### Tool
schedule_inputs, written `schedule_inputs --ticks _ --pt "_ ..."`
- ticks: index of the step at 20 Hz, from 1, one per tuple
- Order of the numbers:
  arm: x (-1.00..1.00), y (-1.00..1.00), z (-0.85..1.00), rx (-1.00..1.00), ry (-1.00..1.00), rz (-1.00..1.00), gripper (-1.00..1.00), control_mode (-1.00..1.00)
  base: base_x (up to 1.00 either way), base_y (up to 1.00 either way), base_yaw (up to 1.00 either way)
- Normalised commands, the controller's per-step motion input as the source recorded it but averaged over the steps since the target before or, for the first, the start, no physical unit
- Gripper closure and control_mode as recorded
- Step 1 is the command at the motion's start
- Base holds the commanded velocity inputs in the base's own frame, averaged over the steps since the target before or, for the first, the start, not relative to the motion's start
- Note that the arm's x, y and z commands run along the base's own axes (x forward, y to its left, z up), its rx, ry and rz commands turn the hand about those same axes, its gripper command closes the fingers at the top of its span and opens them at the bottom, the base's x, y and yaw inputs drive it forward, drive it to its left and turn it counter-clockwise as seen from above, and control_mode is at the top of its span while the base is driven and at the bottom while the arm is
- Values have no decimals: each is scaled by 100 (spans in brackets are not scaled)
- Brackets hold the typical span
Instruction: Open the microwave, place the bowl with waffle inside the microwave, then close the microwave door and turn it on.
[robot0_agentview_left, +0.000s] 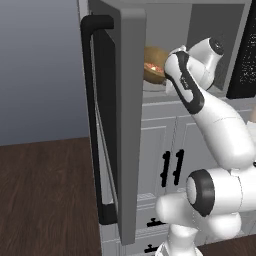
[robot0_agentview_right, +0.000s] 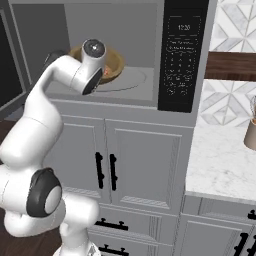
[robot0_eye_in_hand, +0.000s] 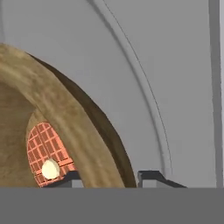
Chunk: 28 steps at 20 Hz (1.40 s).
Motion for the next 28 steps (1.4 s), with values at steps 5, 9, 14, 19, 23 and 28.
schedule_inputs --ticks 5,9,14,19,23,28 --pt "54 4 -14 0 9 0 100 -100 0 0 0" --pt "7 0 -16 0 3 0 -100 -100 0 0 0" --pt "-7 0 -11 0 -10 0 -100 -100 0 0 0" --pt "-24 0 12 0 -21 0 -100 -100 0 0 0" --pt "-97 -8 18 0 -19 0 -100 -100 0 0 0" --pt "-100 -17 44 0 -16 3 -100 -100 0 0 0"
